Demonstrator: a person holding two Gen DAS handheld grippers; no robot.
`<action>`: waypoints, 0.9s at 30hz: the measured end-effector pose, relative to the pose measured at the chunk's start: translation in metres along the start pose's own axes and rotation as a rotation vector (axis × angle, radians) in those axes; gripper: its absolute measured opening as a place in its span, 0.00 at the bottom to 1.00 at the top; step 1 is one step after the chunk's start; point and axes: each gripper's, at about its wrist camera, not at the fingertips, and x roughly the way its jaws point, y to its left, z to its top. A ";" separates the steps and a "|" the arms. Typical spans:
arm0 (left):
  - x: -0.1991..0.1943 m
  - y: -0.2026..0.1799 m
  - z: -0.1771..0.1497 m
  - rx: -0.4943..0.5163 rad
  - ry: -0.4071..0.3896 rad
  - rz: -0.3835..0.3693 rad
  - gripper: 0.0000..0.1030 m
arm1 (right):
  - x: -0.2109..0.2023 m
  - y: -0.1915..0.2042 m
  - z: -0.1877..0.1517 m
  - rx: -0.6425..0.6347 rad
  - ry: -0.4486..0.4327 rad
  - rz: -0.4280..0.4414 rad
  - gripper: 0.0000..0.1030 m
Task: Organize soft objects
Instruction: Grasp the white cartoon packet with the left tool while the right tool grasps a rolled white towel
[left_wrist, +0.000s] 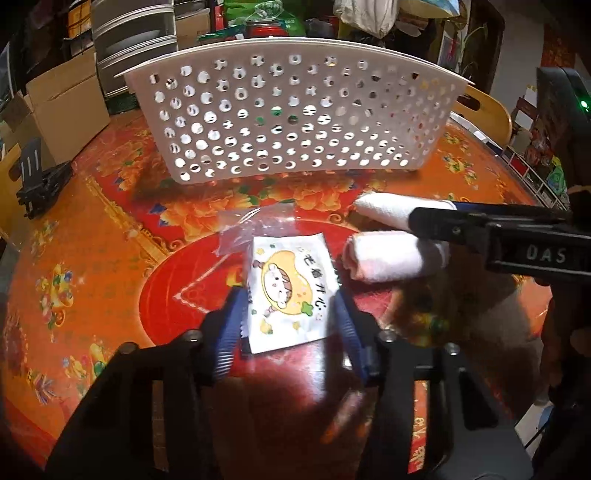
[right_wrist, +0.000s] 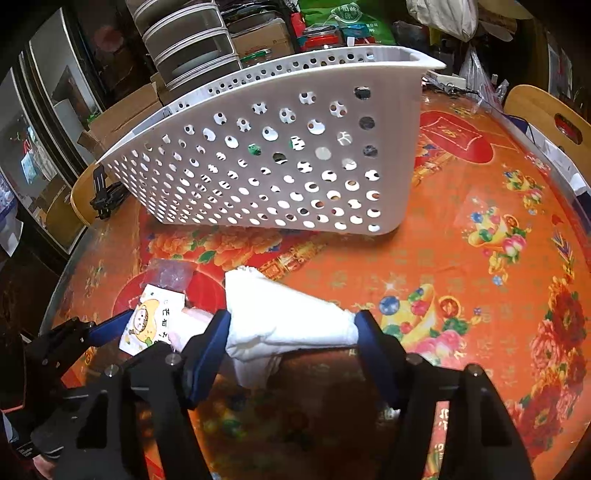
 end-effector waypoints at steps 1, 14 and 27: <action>-0.001 -0.002 -0.001 0.006 -0.002 -0.003 0.36 | 0.000 0.000 0.000 0.000 -0.001 -0.002 0.63; -0.024 0.001 -0.007 0.007 -0.081 -0.017 0.12 | -0.012 -0.003 -0.006 -0.014 -0.033 -0.011 0.39; -0.047 0.005 -0.011 0.008 -0.129 -0.032 0.06 | -0.042 0.005 -0.013 -0.036 -0.102 -0.031 0.39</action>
